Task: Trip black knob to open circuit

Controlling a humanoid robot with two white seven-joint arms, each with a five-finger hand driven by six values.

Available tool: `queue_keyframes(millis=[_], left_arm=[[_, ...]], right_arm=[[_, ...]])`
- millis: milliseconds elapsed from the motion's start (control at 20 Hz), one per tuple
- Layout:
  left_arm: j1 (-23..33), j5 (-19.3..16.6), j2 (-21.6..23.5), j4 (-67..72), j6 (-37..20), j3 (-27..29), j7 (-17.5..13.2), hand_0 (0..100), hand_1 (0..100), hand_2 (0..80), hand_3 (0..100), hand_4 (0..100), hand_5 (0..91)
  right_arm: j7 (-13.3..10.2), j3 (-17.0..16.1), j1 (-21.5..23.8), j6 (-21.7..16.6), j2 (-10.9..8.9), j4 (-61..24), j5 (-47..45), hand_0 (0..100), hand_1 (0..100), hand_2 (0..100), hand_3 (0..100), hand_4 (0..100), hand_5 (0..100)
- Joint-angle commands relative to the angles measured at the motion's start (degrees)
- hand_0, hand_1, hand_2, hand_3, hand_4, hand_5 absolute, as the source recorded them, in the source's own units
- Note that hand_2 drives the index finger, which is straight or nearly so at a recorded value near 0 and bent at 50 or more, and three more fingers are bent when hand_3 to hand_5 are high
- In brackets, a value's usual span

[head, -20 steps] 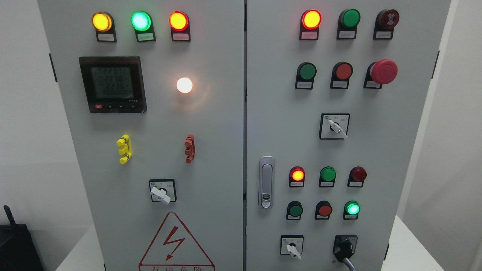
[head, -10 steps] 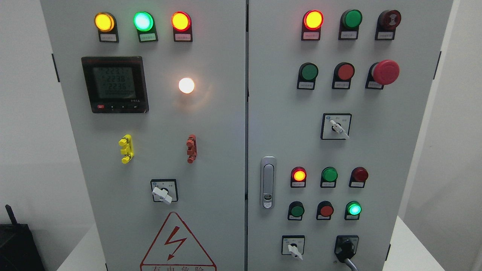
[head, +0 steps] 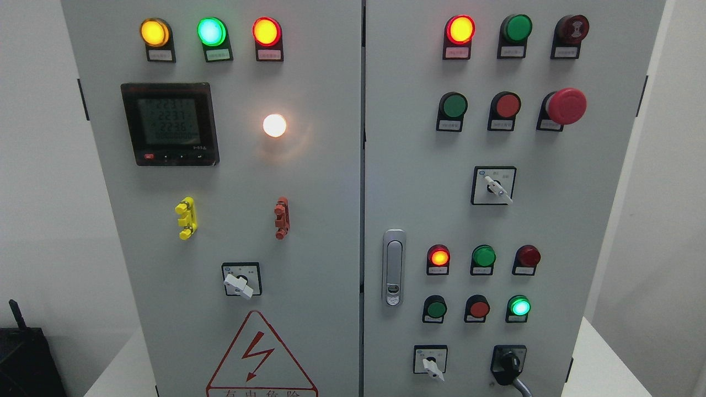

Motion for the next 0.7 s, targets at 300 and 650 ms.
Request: queue_keyframes(millis=[300,650], left_arm=[[0.0,0.0,0.0,-1.1,0.0,0.0,0.0,12,39,0.0,0,0,0.0],[0.0,0.0,0.0,-1.1,0.0,0.0,0.0,12,39,0.0,0,0,0.0]], right_arm=[[-0.1,0.7,0.3,0.0,-0.98,0.0,-0.8,0,0,7,100,97,97],[-0.1,0.2,0.2,0.0,-1.07,0.0,-0.8,0,0,7,100,97,96]])
